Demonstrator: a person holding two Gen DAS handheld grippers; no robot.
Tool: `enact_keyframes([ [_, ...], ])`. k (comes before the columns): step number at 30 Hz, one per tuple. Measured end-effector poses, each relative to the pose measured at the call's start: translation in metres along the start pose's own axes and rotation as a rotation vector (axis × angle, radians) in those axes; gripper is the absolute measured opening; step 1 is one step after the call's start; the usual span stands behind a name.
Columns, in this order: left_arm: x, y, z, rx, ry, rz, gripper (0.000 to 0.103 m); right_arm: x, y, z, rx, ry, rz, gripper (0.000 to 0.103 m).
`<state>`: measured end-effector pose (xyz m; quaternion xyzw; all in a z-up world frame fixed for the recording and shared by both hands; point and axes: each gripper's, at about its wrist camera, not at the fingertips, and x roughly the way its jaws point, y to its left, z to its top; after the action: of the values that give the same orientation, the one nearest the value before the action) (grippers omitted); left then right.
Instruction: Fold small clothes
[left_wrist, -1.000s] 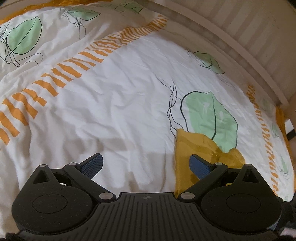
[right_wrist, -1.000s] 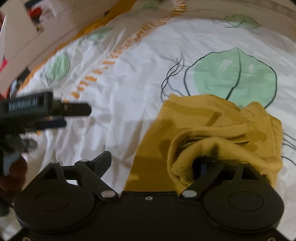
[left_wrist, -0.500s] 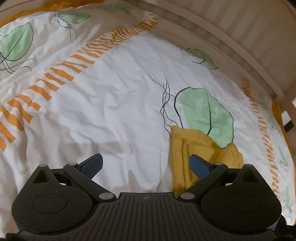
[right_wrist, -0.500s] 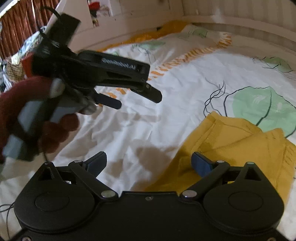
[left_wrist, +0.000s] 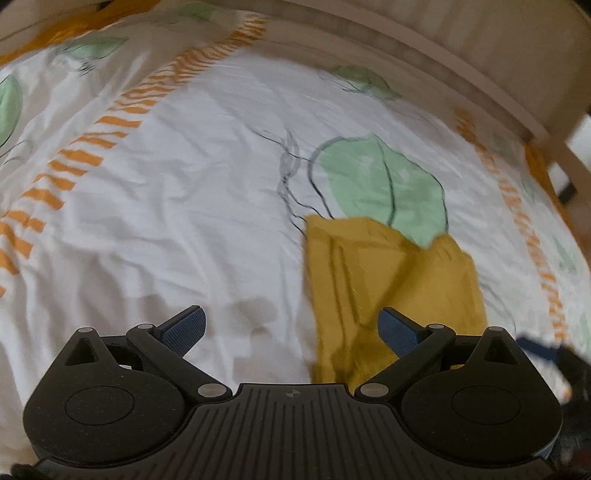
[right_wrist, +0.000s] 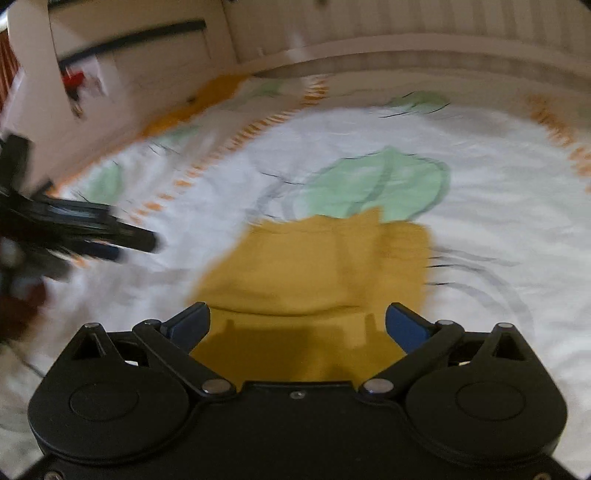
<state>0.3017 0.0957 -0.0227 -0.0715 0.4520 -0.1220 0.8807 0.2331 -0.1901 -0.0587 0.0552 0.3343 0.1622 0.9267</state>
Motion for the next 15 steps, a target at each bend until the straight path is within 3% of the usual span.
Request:
enact_keyframes([
  [2,0.002,-0.008,-0.005,0.038,0.014,-0.006,0.101,0.007,-0.005,-0.001,-0.089,0.02,-0.074,0.102],
  [5,0.006,-0.015,-0.009,0.071,0.038,-0.011,0.101,0.022,-0.007,-0.003,-0.19,0.06,-0.12,0.102],
  [15,0.012,-0.01,-0.009,0.05,0.072,0.0,0.101,0.078,-0.007,0.035,-0.259,0.054,-0.093,0.102],
])
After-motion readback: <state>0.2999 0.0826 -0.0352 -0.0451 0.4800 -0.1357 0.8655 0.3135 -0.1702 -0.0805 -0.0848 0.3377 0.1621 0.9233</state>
